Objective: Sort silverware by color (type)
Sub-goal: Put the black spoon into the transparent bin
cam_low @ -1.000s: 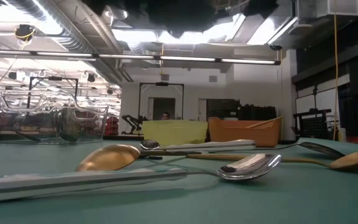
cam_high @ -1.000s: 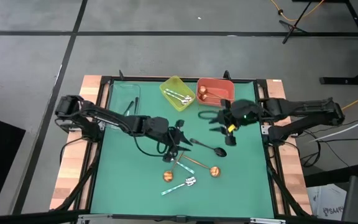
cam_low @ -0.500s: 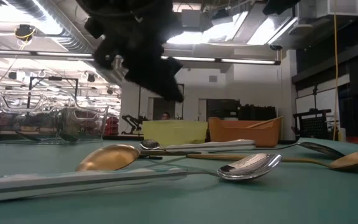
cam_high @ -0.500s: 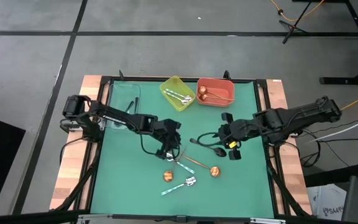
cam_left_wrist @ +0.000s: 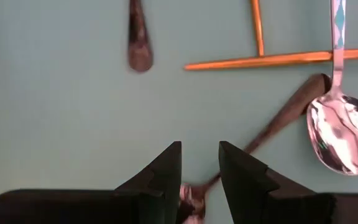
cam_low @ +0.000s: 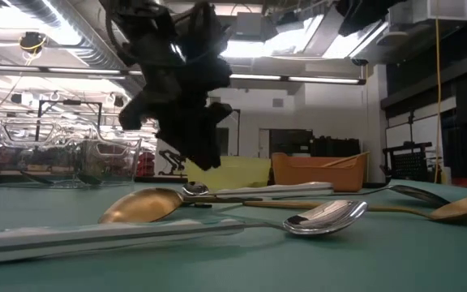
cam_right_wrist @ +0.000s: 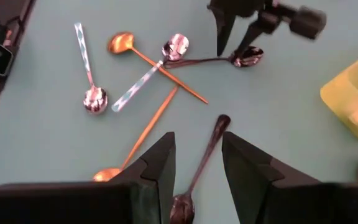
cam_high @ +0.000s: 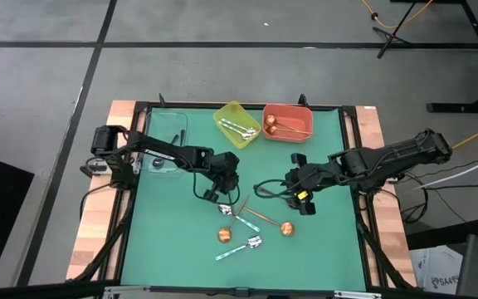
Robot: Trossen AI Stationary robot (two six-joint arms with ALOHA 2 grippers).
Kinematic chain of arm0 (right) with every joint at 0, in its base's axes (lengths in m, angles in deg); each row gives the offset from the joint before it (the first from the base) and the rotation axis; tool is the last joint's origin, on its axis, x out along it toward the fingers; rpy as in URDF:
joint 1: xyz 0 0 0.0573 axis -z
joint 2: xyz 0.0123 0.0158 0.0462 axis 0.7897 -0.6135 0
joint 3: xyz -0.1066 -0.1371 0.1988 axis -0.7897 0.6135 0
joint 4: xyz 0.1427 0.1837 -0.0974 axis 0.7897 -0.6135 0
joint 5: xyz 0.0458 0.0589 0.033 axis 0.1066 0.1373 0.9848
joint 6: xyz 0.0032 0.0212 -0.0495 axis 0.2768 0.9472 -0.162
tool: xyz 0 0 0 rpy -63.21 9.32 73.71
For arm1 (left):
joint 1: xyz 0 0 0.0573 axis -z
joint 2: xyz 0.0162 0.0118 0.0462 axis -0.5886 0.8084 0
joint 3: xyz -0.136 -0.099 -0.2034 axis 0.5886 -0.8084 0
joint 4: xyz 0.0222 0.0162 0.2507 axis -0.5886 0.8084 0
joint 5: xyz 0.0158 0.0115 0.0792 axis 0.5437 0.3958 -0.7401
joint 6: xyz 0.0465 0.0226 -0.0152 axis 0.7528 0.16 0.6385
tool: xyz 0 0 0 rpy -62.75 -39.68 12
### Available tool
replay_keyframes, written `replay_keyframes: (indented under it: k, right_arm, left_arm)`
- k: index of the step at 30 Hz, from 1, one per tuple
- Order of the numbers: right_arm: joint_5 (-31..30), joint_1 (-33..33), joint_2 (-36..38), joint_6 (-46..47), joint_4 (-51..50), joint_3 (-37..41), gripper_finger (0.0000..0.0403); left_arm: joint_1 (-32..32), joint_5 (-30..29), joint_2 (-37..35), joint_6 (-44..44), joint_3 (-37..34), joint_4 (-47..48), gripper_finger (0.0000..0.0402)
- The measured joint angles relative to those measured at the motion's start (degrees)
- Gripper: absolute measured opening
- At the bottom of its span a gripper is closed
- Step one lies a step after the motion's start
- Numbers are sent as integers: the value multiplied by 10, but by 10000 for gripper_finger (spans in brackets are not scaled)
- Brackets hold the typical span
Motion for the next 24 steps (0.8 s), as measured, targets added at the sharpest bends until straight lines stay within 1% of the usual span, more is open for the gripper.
replay_keyframes:
  k: [4, 9, 16, 19, 24]
  right_arm:
    - [2, 0, -6, 0, 8, 10, 122]
    - [4, 0, -9, 0, 16, 28, 122]
    - [3, 0, -9, 5, 16, 35, 122]
    - [3, 0, -9, 5, 16, 35, 122]
    - [3, 0, -9, 6, 16, 35, 122]
  left_arm:
    - [1, 23, 20, 31, 0, 11, 101]
    - [2, 20, 34, 61, 0, 26, 101]
    - [-1, 17, 43, 62, 0, 30, 99]
    - [-1, 13, 43, 62, 1, 38, 89]
    - [-1, 7, 43, 56, 1, 51, 57]
